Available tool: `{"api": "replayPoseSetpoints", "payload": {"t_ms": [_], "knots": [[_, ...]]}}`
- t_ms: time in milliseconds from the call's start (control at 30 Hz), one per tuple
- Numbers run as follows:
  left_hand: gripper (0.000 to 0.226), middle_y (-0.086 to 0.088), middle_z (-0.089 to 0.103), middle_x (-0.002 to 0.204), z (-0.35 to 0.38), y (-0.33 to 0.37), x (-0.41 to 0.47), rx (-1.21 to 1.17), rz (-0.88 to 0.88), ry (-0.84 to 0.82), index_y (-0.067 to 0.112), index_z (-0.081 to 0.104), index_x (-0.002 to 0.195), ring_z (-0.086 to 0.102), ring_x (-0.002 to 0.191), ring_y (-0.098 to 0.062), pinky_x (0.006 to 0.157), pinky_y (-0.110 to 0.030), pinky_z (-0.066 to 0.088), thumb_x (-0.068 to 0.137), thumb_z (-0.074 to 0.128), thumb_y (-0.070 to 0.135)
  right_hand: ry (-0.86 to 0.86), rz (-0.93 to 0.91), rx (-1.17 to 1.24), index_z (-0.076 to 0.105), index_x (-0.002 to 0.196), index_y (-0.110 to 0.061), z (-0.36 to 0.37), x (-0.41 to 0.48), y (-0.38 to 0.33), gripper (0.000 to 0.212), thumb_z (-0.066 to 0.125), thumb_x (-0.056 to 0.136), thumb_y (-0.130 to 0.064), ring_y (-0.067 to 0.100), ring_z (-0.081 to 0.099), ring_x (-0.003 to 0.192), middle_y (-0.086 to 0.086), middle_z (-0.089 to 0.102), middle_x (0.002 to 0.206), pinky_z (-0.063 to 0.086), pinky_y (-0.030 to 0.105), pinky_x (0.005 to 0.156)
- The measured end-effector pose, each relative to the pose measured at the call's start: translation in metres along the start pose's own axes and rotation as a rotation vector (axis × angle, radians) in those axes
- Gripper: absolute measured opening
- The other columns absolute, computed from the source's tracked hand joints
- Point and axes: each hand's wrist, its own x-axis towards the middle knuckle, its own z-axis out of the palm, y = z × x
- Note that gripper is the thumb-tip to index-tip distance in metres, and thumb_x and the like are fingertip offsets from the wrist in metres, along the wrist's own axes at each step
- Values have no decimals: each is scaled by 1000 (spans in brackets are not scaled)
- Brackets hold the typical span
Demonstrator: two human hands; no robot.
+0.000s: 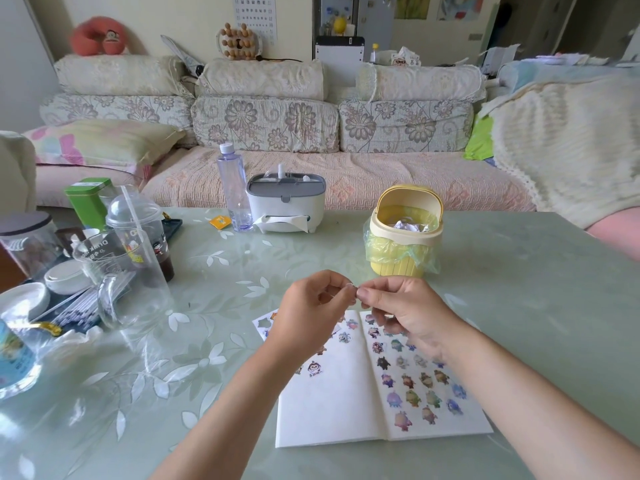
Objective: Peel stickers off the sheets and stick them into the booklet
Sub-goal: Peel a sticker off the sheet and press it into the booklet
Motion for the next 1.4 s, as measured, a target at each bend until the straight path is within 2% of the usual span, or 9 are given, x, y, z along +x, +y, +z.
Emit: {"api": "replayPoseSetpoints", "payload": {"t_ms": [100, 233, 433, 633, 733, 1067, 1167, 1300, 1400], "knots": [[12, 7, 73, 75, -3, 2, 0, -8, 15, -19, 23, 70, 80, 61, 62, -11, 57, -34, 51, 92, 66, 22, -2, -48, -81, 75, 85, -9, 2, -4, -5, 4, 73, 88, -12, 12, 48, 50, 0, 64, 66, 26, 23, 45], [13, 5, 73, 75, -5, 4, -1, -8, 5, -22, 20, 70, 81, 62, 62, -9, 62, -32, 52, 94, 66, 19, 19, -135, -214, 72, 82, -11, 9, -7, -9, 13, 67, 94, -9, 12, 52, 50, -3, 63, 67, 37, 15, 43], [15, 7, 70, 67, -14, 5, -19, 29, -12, 32, 22, 70, 77, 57, 56, -8, 51, -22, 46, 92, 67, 20, 55, -151, -356, 72, 81, -9, 24, -16, -8, 17, 65, 95, -14, 13, 55, 50, -1, 66, 70, 39, 22, 48], [14, -12, 70, 75, -19, 7, -37, -24, -30, 68, 18, 69, 77, 56, 59, -14, 54, -23, 48, 91, 67, 18, -30, -52, -199, 75, 96, -9, 29, -33, -8, 17, 67, 95, -23, 13, 58, 56, -1, 67, 75, 37, 25, 44], [13, -14, 70, 78, -19, 10, -39, -45, -31, 38, 17, 70, 79, 56, 59, -16, 56, -29, 49, 91, 66, 20, -20, -70, -207, 73, 93, -9, 29, -37, -8, 15, 64, 97, -19, 14, 57, 57, 0, 65, 75, 35, 25, 44], [13, -14, 70, 78, -21, 11, -37, -16, -30, 8, 17, 69, 78, 54, 58, -12, 49, -18, 44, 90, 65, 20, 1, -209, -371, 75, 86, -12, 25, -36, -9, 13, 66, 95, -15, 11, 57, 54, -2, 70, 70, 42, 28, 53], [14, -14, 67, 73, -23, 11, -36, -12, -20, 17, 18, 68, 76, 50, 55, -11, 47, -17, 42, 90, 65, 19, 2, -220, -365, 74, 83, -14, 26, -36, -12, 16, 66, 96, -17, 7, 54, 50, -8, 68, 63, 42, 20, 54], [14, -1, 59, 62, -23, 13, -37, -11, -12, 28, 16, 69, 76, 49, 54, -9, 47, -13, 41, 90, 66, 16, -5, -221, -357, 74, 82, -15, 26, -36, -13, 16, 67, 95, -18, 4, 52, 47, -11, 67, 59, 40, 18, 52], [13, -9, 62, 64, -22, 15, -38, -11, -3, 26, 16, 69, 77, 49, 55, -10, 47, -13, 40, 90, 66, 17, 26, -241, -380, 75, 82, -16, 25, -36, -11, 15, 67, 95, -17, 8, 55, 52, -9, 65, 58, 45, 20, 57]]}}
